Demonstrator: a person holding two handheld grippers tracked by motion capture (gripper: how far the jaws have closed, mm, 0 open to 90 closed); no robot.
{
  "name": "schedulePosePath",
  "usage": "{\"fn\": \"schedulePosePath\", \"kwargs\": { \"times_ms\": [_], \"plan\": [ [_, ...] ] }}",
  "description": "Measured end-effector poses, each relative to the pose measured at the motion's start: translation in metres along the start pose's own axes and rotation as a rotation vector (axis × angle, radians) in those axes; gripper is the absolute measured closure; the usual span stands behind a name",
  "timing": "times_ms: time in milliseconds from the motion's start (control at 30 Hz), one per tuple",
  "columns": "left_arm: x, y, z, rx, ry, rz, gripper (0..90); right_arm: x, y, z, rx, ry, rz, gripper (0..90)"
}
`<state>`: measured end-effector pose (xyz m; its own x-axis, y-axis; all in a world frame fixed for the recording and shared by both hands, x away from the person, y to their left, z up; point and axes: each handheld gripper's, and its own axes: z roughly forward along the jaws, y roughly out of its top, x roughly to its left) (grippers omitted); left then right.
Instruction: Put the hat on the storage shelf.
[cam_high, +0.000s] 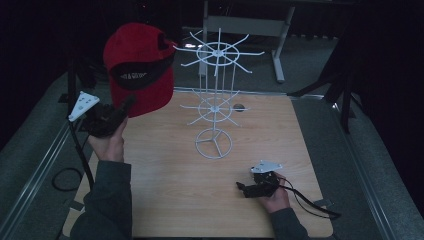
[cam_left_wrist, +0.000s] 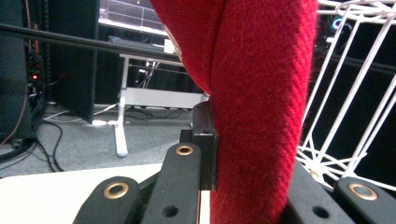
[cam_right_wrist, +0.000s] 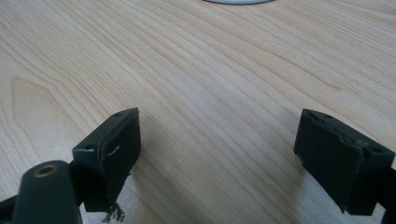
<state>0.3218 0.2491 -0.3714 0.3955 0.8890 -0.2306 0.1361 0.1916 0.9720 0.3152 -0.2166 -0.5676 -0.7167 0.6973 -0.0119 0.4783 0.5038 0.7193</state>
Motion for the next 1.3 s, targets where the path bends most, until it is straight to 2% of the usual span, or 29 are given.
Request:
{"fn": "schedulePosePath", "kwargs": {
  "times_ms": [733, 1300],
  "plan": [
    [-0.009, 0.016, -0.008, -0.055, -0.039, 0.009, 85.1, 0.000, 0.000, 0.000, 0.000, 0.001, 0.000, 14.4],
    [-0.014, 0.017, -0.014, -0.061, -0.060, 0.020, 85.1, 0.000, 0.000, 0.000, -0.001, 0.002, -0.001, 14.4]
  ]
}}
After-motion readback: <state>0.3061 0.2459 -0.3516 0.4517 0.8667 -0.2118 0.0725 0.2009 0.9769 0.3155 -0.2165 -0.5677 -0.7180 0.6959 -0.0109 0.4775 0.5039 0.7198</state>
